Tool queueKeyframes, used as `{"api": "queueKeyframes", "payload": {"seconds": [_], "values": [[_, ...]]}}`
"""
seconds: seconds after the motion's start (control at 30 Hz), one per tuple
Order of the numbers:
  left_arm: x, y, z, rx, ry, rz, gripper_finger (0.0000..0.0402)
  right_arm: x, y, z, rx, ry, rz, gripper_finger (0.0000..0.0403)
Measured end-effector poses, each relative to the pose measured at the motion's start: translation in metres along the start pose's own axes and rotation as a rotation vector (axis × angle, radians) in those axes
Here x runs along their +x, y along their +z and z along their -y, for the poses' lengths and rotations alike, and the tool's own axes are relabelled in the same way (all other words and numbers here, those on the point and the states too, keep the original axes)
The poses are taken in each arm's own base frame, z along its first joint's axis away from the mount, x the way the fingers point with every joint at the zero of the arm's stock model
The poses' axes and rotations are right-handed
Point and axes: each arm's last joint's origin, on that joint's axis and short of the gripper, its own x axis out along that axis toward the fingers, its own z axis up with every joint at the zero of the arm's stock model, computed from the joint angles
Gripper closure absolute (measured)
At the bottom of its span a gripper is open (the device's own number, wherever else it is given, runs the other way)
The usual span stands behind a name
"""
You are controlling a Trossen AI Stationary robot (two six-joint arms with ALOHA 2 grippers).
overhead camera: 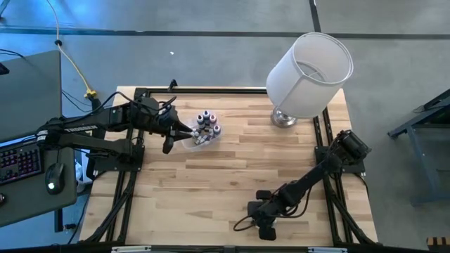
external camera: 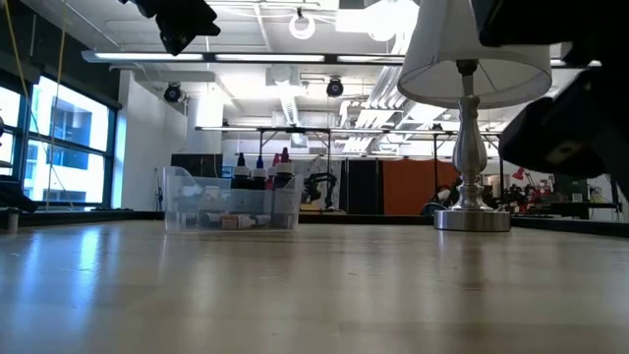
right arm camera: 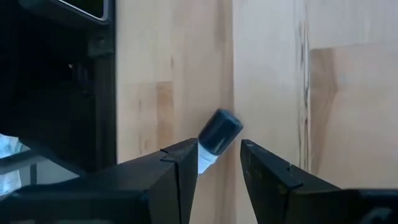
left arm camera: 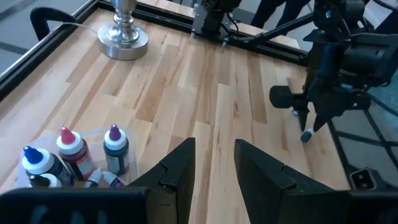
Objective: Pick & Place food coloring
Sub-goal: Put the small purple food coloring bottle into the transparent bin
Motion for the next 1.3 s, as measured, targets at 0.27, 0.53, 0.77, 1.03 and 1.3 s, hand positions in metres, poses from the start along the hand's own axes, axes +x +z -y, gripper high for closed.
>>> {"api": "queueKeyframes", "payload": {"seconds": [0.27,0.53,0.77,1.03,1.3], "values": [[0.000,-0.001,0.000,0.044,0.001,-0.006,0.0290,0.011,-0.001,0.000,0.010,0.057,-0.029,0.0288],[0.000,-0.001,0.000,0.044,0.001,-0.006,0.0290,0.021,-0.005,0.005,-0.046,0.018,-0.068,0.0288],[0.000,-0.001,0.000,0.044,0.002,-0.006,0.0290,0.023,-0.004,0.009,-0.179,-0.070,-0.016,0.0289],[0.000,-0.001,0.000,0.046,0.003,-0.006,0.0290,0.023,0.001,0.011,-0.250,-0.115,0.046,0.0338],[0.000,-0.001,0.000,0.047,0.003,-0.005,0.0290,0.022,0.030,0.031,-0.298,-0.246,0.251,0.0317]]}}
